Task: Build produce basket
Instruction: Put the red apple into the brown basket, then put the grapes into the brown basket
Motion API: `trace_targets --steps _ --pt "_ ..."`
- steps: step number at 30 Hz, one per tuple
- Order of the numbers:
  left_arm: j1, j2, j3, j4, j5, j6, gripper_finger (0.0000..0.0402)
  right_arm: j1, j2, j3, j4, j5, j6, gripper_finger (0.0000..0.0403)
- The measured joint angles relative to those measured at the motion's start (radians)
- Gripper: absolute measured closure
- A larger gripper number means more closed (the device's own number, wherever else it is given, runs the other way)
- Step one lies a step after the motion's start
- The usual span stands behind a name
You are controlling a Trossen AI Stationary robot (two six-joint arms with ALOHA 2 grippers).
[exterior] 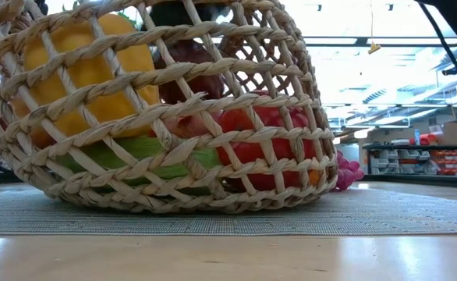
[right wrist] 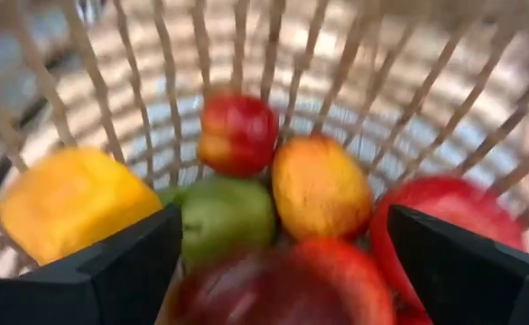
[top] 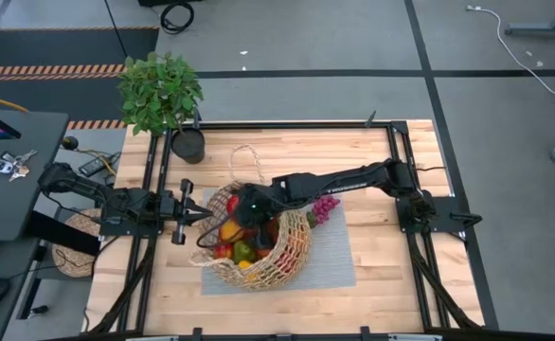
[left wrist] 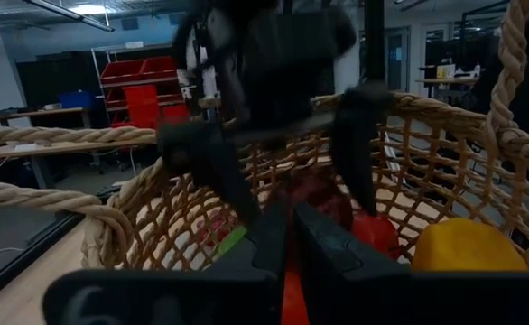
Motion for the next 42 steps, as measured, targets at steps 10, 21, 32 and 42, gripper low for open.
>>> trace_targets --steps 10,21,32,42 --pt "0.0 0.0 0.0 0.0 0.0 0.0 0.0367 0.002 -0.001 0.232 -0.194 0.186 -0.004 0.0006" --pt "0.0 0.0 0.0 0.0 0.0 0.0 0.0369 0.005 -0.1 0.295 -0.321 0.268 -0.008 0.0021" --pt "0.0 0.0 0.0 0.0 0.0 0.0 0.0373 0.016 -0.295 0.102 -0.443 0.355 0.103 0.0035" --pt "0.0 0.0 0.0 0.0 0.0 0.0 0.0366 0.072 -0.745 -0.563 -0.215 0.453 0.216 0.004"
